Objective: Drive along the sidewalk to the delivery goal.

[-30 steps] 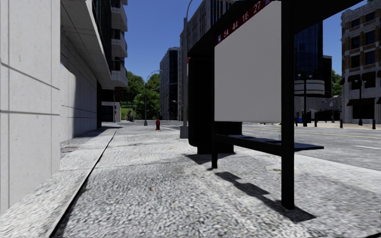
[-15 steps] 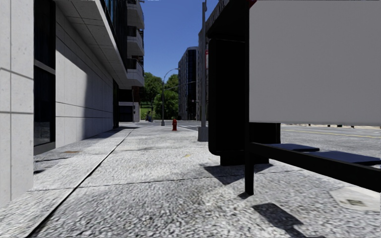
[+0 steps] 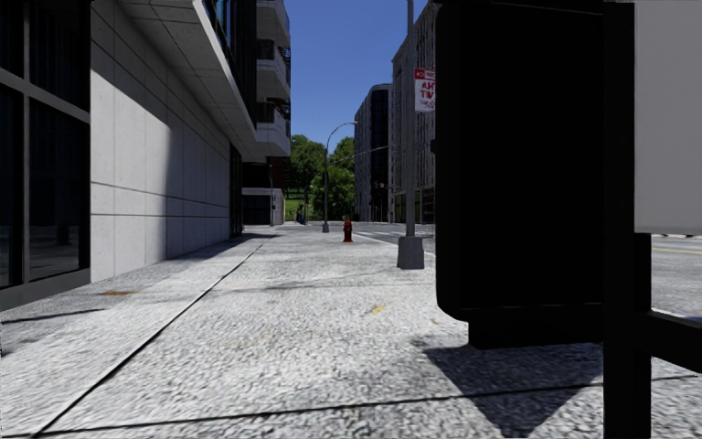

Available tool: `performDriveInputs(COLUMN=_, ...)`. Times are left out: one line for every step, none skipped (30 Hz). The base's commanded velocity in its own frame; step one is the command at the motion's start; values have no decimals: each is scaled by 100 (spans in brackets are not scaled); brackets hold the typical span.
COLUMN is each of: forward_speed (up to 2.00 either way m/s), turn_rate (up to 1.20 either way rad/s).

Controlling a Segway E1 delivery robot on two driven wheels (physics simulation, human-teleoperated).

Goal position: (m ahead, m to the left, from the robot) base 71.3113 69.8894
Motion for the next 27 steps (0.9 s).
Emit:
performDriveInputs(forward_speed=200, turn_rate=7)
performDriveInputs(forward_speed=200, turn_rate=31)
performDriveInputs(forward_speed=200, turn_rate=57)
performDriveInputs(forward_speed=200, turn_rate=57)
performDriveInputs(forward_speed=200, turn_rate=86)
performDriveInputs(forward_speed=200, turn_rate=101)
performDriveInputs(forward_speed=200, turn_rate=104)
performDriveInputs(forward_speed=200, turn_rate=105)
performDriveInputs(forward_speed=200, turn_rate=105)
performDriveInputs(forward_speed=200, turn_rate=104)
performDriveInputs(forward_speed=200, turn_rate=92)
performDriveInputs(forward_speed=200, turn_rate=73)
performDriveInputs(forward_speed=200, turn_rate=58)
performDriveInputs(forward_speed=200, turn_rate=0)
performDriveInputs(forward_speed=200, turn_rate=0)
performDriveInputs(forward_speed=200, turn_rate=0)
performDriveInputs(forward_speed=200, turn_rate=0)
performDriveInputs(forward_speed=200, turn_rate=0)
performDriveInputs(forward_speed=200, turn_rate=0)
performDriveInputs(forward_speed=200, turn_rate=0)
performDriveInputs(forward_speed=200, turn_rate=0)
performDriveInputs(forward_speed=200, turn_rate=0)
performDriveInputs(forward_speed=200, turn_rate=0)
performDriveInputs(forward_speed=200, turn_rate=0)
performDriveInputs(forward_speed=200, turn_rate=0)
performDriveInputs(forward_speed=200, turn_rate=0)
performDriveInputs(forward_speed=200, turn_rate=0)
